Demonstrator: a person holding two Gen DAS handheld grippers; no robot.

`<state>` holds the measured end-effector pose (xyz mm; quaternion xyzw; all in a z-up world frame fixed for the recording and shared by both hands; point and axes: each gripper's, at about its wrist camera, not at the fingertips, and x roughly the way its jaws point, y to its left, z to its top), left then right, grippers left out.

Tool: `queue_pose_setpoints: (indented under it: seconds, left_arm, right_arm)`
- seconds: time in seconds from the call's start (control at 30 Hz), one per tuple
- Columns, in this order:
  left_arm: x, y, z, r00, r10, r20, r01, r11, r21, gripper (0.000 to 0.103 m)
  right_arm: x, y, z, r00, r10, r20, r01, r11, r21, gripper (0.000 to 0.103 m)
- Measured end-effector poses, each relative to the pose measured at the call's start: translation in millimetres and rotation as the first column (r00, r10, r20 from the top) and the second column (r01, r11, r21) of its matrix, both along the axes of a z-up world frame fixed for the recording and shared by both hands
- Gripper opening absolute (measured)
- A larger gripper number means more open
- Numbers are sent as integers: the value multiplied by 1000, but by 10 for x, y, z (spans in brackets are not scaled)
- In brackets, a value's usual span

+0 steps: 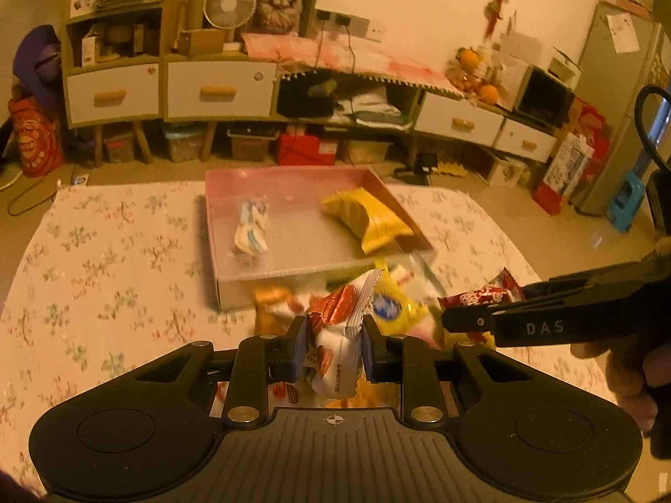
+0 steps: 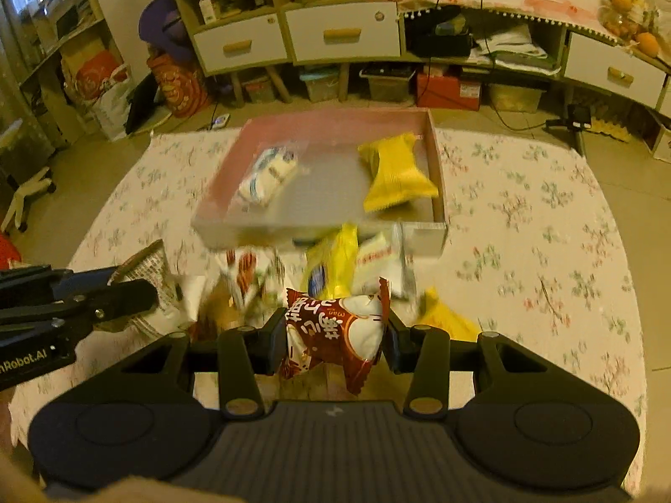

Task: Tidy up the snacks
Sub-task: 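Carry the pecan packet and red-white bag with both tools into the box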

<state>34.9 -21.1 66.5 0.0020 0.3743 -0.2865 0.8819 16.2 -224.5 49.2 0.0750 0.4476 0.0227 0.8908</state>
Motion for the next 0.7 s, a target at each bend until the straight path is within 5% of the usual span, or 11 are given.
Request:
queue_pose_setpoints:
  seconds: [0.37, 0.7]
  left_arm:
    - [556, -310, 154, 998, 25, 52, -27, 999, 33, 23]
    - [1233, -588, -86, 996, 94, -8, -93, 994, 61, 24]
  right_arm:
    - [549, -146, 32, 999, -10, 43, 8, 999, 45, 41]
    - [978, -263, -197, 1000, -12, 28, 10, 997, 73, 42]
